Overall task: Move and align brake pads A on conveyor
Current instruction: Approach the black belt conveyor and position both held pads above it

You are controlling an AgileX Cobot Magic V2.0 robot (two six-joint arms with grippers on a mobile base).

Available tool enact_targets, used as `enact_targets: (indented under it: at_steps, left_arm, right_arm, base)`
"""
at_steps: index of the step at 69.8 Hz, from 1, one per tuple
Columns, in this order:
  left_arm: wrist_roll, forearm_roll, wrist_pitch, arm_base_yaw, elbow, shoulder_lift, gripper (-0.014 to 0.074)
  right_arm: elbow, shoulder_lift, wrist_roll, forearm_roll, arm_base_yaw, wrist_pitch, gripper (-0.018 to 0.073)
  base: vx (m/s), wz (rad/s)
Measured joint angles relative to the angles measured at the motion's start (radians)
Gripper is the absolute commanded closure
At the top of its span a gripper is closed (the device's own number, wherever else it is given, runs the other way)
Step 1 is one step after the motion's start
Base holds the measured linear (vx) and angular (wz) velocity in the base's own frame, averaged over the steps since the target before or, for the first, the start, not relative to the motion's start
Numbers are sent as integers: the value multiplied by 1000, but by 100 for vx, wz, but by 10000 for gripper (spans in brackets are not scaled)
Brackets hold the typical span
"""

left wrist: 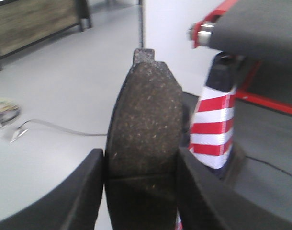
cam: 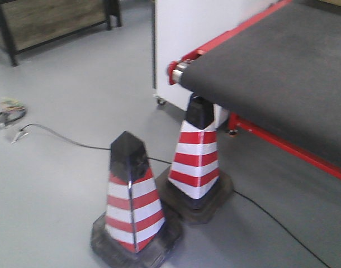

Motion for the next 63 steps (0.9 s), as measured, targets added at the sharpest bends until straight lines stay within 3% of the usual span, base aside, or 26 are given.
enact_targets:
  at_steps: [63]
  left_arm:
    - [0, -4, -3, 0, 0, 0, 492]
  right_arm:
    - [0, -2, 0, -3, 0, 1, 563]
  base:
    - [19, -58]
